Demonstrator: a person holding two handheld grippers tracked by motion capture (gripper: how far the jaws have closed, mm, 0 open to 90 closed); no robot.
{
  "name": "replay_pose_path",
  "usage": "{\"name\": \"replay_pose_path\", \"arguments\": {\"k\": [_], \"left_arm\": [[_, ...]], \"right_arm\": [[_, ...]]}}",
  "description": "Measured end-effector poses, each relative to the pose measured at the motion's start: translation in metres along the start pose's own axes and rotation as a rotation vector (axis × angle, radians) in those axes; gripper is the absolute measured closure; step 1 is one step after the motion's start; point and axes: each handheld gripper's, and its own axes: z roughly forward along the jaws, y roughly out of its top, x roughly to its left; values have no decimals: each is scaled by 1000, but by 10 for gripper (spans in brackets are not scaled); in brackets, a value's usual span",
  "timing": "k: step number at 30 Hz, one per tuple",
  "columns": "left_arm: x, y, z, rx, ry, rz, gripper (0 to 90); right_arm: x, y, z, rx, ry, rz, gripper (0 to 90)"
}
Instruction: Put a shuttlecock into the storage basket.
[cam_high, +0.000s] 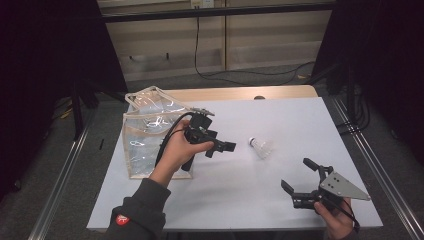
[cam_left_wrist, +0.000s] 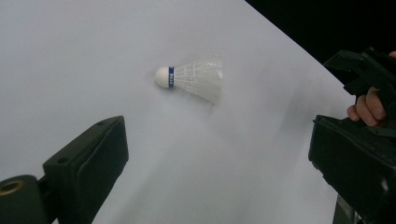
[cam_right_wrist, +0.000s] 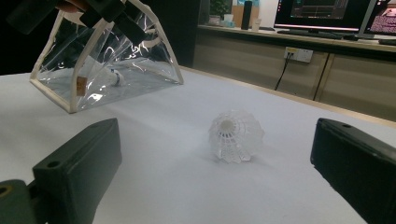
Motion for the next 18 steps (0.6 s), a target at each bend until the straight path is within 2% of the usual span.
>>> {"name": "replay_pose_path", "arguments": {"k": [18], "left_arm": [[-2,-4,14,2,3,3,39]], "right_arm": [[0,0,0,1,0,1,17]]}}
